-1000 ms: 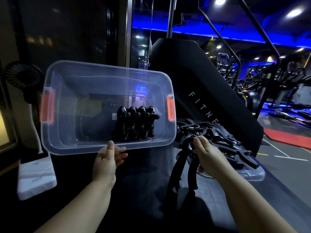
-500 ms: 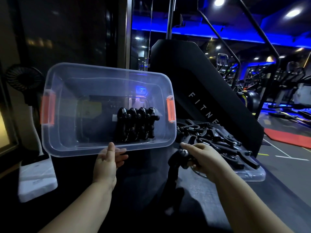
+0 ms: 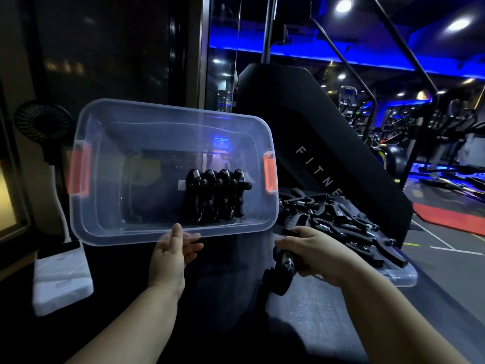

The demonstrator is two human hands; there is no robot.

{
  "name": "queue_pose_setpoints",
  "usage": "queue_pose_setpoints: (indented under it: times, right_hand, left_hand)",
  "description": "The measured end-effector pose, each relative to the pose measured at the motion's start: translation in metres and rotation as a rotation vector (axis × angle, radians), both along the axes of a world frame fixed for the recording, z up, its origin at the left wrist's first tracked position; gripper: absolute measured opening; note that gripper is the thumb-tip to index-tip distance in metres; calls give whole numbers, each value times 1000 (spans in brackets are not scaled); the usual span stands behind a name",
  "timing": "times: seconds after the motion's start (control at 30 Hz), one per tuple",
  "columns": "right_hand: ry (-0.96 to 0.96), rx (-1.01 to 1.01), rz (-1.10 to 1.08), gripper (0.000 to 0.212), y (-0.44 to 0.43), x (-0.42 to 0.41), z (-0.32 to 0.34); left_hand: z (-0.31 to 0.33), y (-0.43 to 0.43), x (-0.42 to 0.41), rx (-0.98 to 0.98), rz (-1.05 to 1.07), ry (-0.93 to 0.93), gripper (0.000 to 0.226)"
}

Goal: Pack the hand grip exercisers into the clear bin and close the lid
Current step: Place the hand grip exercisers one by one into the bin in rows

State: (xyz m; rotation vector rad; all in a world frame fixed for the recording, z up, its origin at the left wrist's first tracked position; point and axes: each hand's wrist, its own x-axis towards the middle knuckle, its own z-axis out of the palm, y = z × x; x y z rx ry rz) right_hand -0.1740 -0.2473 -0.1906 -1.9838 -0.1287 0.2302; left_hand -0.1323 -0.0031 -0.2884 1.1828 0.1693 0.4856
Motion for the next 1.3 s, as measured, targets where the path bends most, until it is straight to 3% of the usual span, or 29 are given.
queue_pose_setpoints:
  times: [0.17,0.37,0.53,0.7,0.83,0.97,1.3]
  right_hand:
    - [-46,102,59,13,2,-3,8]
    - [-237,264,153,15,19,6,26]
    - [-313,392,188,4,52,32,35]
    - [-392,232,128,12,94,70,28]
    - [-588,-176,55,15,125,102,12]
    - [-704,-418,92,25,150,123,5]
    - [-730,-706,97,39,192,160,-6]
  left_hand:
    - [0,1,-1,-15,-23,6,36]
    - [4,-1,-3,-49,-34,1,34]
    - [7,0,-7,-76,-64,-15,32]
    - [9,-2,-7,-109,-44,-14,30]
    - [10,-2,-3,-180,-40,-6,24]
    - [7,-1,-1,-220,-52,1,22]
    - [-1,1,1,-194,-74,-10,26]
